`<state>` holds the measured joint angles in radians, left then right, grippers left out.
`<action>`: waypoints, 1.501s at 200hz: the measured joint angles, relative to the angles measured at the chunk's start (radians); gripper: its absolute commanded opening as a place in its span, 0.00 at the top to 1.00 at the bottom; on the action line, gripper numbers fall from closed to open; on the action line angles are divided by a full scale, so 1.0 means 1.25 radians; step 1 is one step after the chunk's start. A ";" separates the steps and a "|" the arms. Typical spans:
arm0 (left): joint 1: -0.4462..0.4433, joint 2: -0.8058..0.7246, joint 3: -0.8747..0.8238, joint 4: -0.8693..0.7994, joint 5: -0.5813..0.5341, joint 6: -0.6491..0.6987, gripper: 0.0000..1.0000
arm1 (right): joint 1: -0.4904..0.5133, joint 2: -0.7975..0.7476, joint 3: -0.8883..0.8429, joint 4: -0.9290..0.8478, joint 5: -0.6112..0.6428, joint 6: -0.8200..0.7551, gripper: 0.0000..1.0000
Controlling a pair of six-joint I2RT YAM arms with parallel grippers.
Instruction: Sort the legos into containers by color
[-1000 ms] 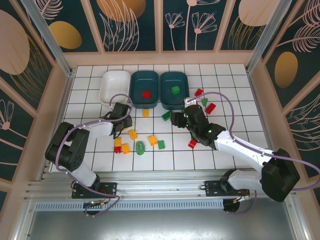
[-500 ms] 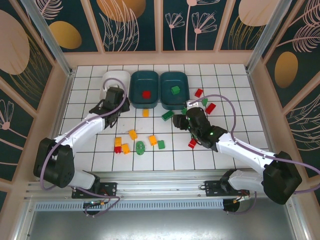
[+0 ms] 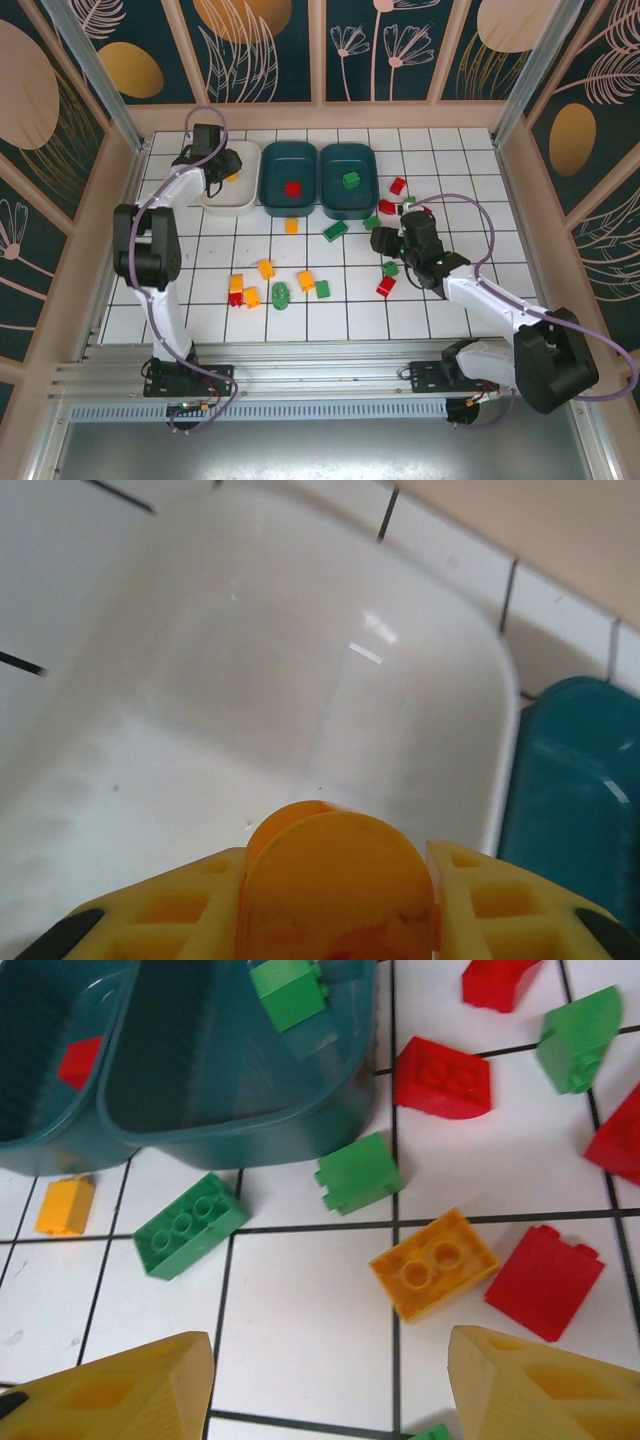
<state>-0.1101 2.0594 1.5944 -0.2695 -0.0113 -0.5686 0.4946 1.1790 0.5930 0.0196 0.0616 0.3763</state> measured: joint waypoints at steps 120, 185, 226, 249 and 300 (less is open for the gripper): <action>0.016 -0.539 -0.429 0.189 0.145 -0.086 0.02 | 0.331 0.240 0.168 -0.042 0.106 0.000 0.34; 0.016 -0.927 -0.981 0.230 0.170 -0.168 0.01 | 0.446 0.485 0.334 -0.063 0.124 -0.003 0.38; 0.016 -1.108 -1.005 0.210 0.171 -0.184 0.01 | 0.446 0.545 0.361 -0.082 0.125 -0.001 0.56; 0.016 -1.127 -1.005 0.200 0.174 -0.184 0.01 | 0.447 0.562 0.379 -0.095 0.148 0.005 0.74; 0.016 -1.143 -1.007 0.136 0.102 -0.201 0.02 | 0.445 0.537 0.439 -0.116 0.184 -0.016 0.76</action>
<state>-0.0906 0.6312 0.3355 -0.0994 0.1158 -0.8196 1.0508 1.8503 1.1423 -0.1253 0.2920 0.3569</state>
